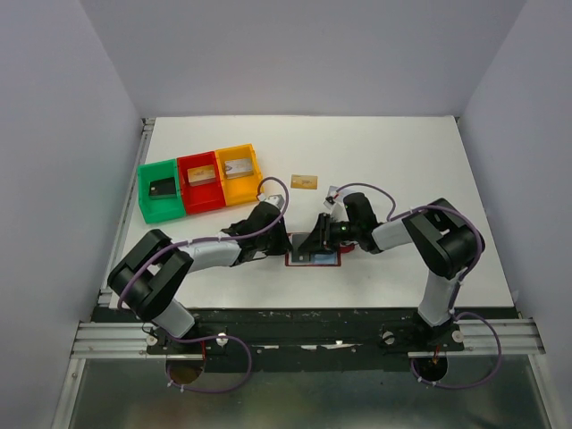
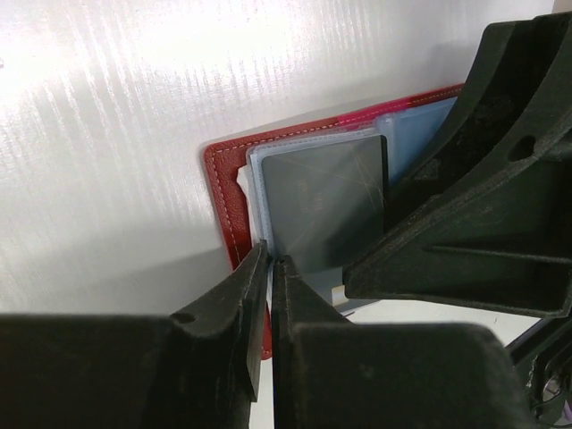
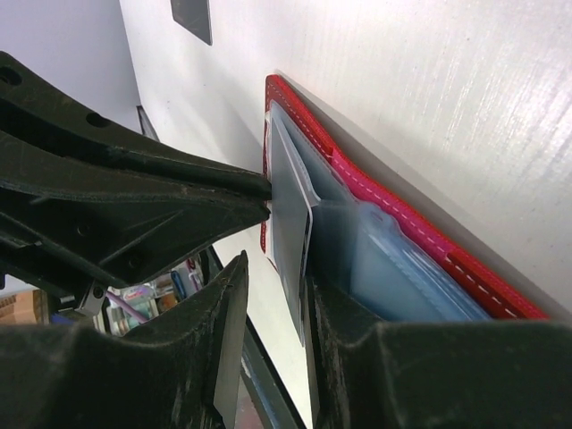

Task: Take the credit cards out of the card holder
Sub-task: Remove the credit card from the card holder.

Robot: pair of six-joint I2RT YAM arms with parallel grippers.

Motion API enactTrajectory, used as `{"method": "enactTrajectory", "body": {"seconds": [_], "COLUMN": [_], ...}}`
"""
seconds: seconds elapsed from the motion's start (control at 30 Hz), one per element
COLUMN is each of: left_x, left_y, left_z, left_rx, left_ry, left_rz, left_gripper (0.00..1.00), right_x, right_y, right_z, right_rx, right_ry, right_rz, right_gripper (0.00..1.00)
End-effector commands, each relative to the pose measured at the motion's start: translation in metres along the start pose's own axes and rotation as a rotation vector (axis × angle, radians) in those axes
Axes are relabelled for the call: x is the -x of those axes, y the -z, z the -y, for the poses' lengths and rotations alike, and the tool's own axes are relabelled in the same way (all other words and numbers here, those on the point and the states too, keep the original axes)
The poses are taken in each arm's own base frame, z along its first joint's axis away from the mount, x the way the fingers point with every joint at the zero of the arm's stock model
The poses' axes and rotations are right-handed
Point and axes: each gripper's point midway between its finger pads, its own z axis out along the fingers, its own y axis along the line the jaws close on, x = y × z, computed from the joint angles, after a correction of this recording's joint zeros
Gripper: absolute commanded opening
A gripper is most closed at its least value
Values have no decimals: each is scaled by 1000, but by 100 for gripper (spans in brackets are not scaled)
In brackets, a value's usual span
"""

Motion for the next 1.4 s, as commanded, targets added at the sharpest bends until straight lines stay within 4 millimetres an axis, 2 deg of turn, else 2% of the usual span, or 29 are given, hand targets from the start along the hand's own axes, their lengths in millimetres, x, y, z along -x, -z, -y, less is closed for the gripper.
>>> {"method": "enactTrajectory", "body": {"seconds": [0.0, 0.23, 0.5, 0.87, 1.37], "left_x": [-5, -9, -14, -17, -17], "left_y": [7, 6, 2, 1, 1], "left_z": [-8, -12, -18, -24, -27], "left_rx": [40, 52, 82, 105, 113], "left_ry": [1, 1, 0, 13, 19], "left_rz": [-1, -14, -41, -55, -56], "left_gripper": [19, 18, 0, 0, 0], "right_x": [-4, -3, -4, -3, 1], "right_y": [5, 11, 16, 25, 32], "right_z": [-5, -5, -4, 1, 8], "right_rx": [-6, -18, -37, -57, -83], "right_ry": [34, 44, 52, 53, 40], "right_rz": [-1, 9, 15, 31, 52], "right_gripper": [37, 37, 37, 36, 29]}}
